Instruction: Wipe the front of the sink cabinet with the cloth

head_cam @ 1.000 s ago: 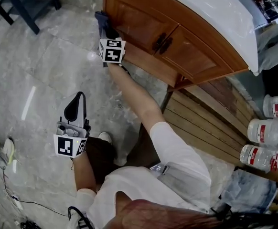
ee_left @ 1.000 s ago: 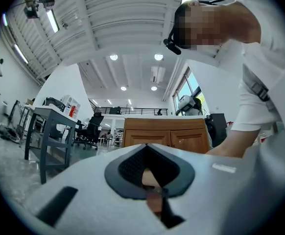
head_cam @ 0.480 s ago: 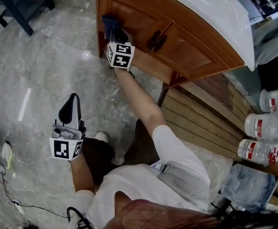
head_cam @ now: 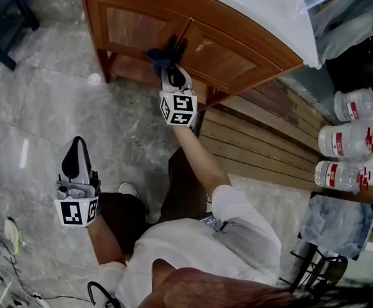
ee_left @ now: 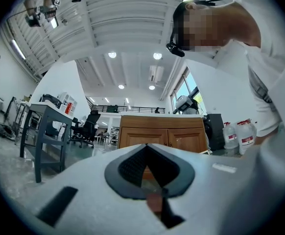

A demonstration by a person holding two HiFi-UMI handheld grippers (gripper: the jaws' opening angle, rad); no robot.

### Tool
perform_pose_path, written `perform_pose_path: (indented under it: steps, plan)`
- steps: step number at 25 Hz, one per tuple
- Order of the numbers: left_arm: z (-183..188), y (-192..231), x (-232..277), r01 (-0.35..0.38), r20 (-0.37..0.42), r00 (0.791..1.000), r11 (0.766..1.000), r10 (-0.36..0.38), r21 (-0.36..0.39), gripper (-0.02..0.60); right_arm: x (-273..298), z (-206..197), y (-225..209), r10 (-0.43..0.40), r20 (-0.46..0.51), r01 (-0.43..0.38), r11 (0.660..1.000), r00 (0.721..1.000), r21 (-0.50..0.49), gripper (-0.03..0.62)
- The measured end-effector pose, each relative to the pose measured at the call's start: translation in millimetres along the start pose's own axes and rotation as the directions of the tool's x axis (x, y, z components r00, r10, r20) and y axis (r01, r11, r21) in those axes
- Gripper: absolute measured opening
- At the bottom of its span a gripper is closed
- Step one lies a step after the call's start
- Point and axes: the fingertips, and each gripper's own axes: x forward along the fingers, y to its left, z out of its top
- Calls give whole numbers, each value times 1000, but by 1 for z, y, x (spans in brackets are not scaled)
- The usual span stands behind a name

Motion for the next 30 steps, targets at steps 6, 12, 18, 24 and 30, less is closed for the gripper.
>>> perform_pose_path:
  steps: [6,12,18,24,30]
  plan:
    - [-4,-3,3,5,-9,1000,1000,-5,-8,-5,-54,2,-80,-147,21,144,985,989,94,74]
    - [-7,-5,4,5,-18,1000,1000,-5,-12,-5,-101,8,-145,-270,34,264,957,962,124,74]
    - [-13,-16,10,29,-38,999,999,-29,-13,-5,-151,6,-199,-382,20,375,915,924,145,74]
    - [-16,-20,13,38,-45,998,999,-38,-14,-5,-184,0,-229,-440,11,434,889,898,146,75]
    - [-16,-19,14,31,-42,999,999,-31,-12,-5,-190,-5,-238,-433,-4,429,892,901,145,75]
